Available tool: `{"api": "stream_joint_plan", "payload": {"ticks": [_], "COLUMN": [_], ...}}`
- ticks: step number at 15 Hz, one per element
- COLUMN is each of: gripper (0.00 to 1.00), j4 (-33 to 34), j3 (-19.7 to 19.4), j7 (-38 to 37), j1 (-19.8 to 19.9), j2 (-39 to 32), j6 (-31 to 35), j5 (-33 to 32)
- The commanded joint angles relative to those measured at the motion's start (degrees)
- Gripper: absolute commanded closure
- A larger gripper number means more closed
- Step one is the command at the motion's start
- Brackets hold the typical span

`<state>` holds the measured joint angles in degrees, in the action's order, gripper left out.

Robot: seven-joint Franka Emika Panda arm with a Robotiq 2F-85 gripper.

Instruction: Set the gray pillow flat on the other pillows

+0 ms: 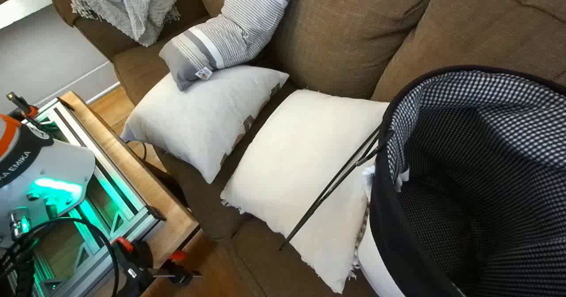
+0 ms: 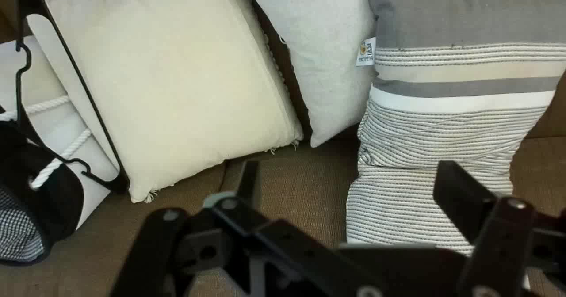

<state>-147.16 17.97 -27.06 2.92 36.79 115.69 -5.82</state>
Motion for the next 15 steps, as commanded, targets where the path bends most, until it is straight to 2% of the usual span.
{"api": "stream_joint_plan", "payload": {"ticks": [1,6,7,10,11,13,15], "gripper": [0.00,0.00,0.00,0.00,0.00,0.00,0.00], "j4": [0.1,0.1,0.6,2.5,3.5,8.0,15.4], "j3": [-1.1,-1.1,-1.0,-3.5,-6.1,-12.1,-15.3], "j7": [-0.7,-0.7,-2.1,-6.5,-3.9,8.0,16.1], "j1": [-1.3,-1.3,-1.2,2.1,2.3,1.3,2.4], "j2": [-0.3,-0.4,-1.5,-3.1,-4.5,-9.6,-15.1], "j6": [-0.2,-0.2,1.7,5.5,7.2,6.6,0.4], "j5": [-0.8,-0.8,0.2,0.6,0.8,1.8,-0.6]}}
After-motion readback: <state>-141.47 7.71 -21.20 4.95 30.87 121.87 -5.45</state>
